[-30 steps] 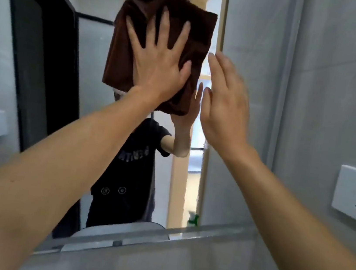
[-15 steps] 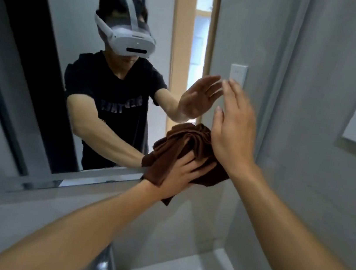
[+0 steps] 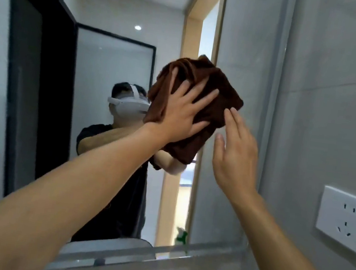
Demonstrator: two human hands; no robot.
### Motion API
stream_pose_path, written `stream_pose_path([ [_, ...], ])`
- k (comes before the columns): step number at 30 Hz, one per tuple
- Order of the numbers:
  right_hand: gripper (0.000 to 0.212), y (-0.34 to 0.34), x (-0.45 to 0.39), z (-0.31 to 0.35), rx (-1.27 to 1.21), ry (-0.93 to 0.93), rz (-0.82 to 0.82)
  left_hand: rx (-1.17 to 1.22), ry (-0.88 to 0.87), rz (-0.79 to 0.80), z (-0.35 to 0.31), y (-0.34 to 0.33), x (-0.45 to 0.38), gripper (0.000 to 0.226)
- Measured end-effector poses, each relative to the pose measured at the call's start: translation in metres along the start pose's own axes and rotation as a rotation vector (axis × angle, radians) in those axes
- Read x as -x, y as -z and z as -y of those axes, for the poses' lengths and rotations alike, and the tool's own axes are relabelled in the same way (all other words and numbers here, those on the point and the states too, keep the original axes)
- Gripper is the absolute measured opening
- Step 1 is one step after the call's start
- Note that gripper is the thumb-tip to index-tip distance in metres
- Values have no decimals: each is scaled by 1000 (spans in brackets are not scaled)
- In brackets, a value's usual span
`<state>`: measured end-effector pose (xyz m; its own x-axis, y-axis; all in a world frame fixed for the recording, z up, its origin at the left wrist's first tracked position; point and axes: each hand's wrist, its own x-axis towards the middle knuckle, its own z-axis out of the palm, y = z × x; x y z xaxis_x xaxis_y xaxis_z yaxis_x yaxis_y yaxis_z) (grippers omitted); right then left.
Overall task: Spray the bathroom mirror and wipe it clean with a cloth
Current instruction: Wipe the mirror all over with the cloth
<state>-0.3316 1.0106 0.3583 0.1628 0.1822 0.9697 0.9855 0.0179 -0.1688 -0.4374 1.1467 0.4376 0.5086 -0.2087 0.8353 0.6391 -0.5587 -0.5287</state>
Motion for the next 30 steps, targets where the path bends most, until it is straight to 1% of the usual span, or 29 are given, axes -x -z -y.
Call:
stream_pose_path([
  [2, 53, 5, -17, 4, 0, 16, -29, -74, 130, -25, 31, 11, -34, 71],
  [4, 52, 6, -29, 4, 0, 23, -57, -124, 239, -10, 44, 18, -57, 72],
  [6, 52, 5, -32, -1, -11, 12, -75, -162, 286, 9, 38, 18, -64, 71],
  [9, 53, 0, -23, -13, -65, -80, -72, -147, 283, 35, 10, 10, -49, 69],
  [11, 54, -4, -14, -21, -101, -146, -80, -126, 231, 54, -22, -1, -25, 69],
  [14, 54, -9, 4, -29, -110, -200, -69, -64, 90, 78, -90, -24, 33, 67],
  [17, 55, -15, 28, -36, -80, -240, 2, 128, -56, 127, -156, -58, 107, 56],
  [18, 55, -16, 36, -39, -69, -243, 27, 161, -119, 156, -173, -67, 133, 56],
  [21, 56, -18, 63, -55, -19, -240, 104, 196, -276, 280, -209, -85, 198, 76],
  [23, 55, -18, 79, -65, 19, -246, 144, 217, -339, 309, -217, -89, 218, 83],
  [25, 54, -18, 88, -71, 49, -253, 163, 252, -378, 307, -213, -89, 217, 84],
  [28, 54, -14, 87, -73, 41, -269, 161, 278, -446, 261, -193, -83, 195, 82],
  [30, 54, -8, 74, -69, 32, -254, 122, 300, -434, 203, -173, -78, 164, 76],
])
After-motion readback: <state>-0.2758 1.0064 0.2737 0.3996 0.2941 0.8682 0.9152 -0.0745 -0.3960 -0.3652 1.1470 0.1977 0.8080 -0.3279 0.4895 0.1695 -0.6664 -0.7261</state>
